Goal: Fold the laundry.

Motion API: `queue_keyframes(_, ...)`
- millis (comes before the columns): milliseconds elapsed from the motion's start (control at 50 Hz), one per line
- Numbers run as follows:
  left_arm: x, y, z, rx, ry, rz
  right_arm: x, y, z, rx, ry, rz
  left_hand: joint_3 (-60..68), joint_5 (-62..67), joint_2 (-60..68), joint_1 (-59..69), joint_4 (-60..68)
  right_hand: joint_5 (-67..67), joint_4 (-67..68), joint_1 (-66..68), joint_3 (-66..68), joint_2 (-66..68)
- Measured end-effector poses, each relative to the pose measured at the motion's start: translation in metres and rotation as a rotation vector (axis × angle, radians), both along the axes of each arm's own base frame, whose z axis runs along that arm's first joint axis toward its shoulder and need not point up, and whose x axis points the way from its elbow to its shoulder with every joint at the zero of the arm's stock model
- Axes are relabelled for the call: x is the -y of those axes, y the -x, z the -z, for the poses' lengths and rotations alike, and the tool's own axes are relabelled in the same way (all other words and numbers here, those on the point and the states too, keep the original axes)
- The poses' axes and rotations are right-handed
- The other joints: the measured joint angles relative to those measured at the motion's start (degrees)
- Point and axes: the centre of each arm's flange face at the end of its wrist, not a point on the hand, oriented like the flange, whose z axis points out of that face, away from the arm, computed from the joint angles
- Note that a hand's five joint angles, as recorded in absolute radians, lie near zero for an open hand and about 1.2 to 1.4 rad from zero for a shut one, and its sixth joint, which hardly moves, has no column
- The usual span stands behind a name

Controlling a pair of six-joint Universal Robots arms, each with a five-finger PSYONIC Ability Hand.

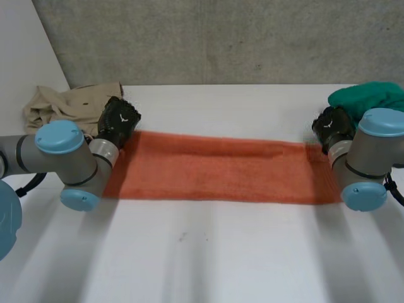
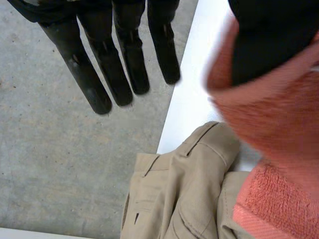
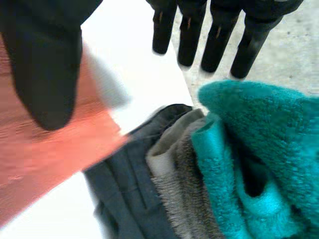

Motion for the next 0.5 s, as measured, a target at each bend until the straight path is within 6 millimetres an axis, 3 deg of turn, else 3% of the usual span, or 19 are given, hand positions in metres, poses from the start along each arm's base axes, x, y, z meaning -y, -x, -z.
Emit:
queue_keyframes(60, 0.000, 0.001, -0.001, -0.004, 0.002, 0.002, 0.003, 0.000, -0.004, 0.008, 0.036, 0.012, -7.6, -7.6, -7.2, -4.9, -7.7, -7.1, -7.5, -4.7, -7.3, -5.2)
queue_keyframes(80, 0.000, 0.002, -0.002, -0.007, 0.002, 0.004, 0.005, 0.000, -0.007, 0.012, 0.050, 0.017, -15.1, -14.7, -14.3, -12.7, -15.5, -9.0, -9.8, -7.0, -9.9, -7.9)
queue_keyframes(120, -0.001, 0.003, -0.003, -0.011, 0.001, 0.007, 0.006, 0.000, -0.010, 0.016, 0.065, 0.025, -18.6, -17.2, -17.8, -15.5, -18.1, -9.9, -11.2, -8.1, -11.5, -9.4)
queue_keyframes(140, -0.002, 0.004, -0.004, -0.016, 0.000, 0.010, 0.006, 0.000, -0.013, 0.020, 0.076, 0.031, -26.7, -25.4, -25.7, -24.3, -26.9, -9.9, -11.7, -8.1, -11.8, -9.5)
queue_keyframes(240, -0.005, 0.007, -0.015, -0.046, 0.005, 0.019, 0.001, -0.004, -0.031, 0.037, 0.111, 0.046, -27.5, -25.9, -26.7, -24.5, -27.6, -9.9, -11.7, -8.1, -11.8, -9.5)
queue_keyframes(360, -0.018, 0.003, -0.052, -0.122, -0.037, 0.022, -0.016, -0.006, -0.057, 0.077, 0.115, 0.049, -27.5, -25.9, -26.7, -24.5, -27.6, -9.9, -11.7, -8.1, -11.8, -9.5)
queue_keyframes(500, -0.033, -0.012, -0.072, -0.212, -0.182, 0.000, -0.037, -0.002, -0.069, 0.114, 0.050, 0.046, -27.5, -25.9, -26.7, -24.5, -27.6, -9.9, -11.7, -8.1, -11.8, -9.5)
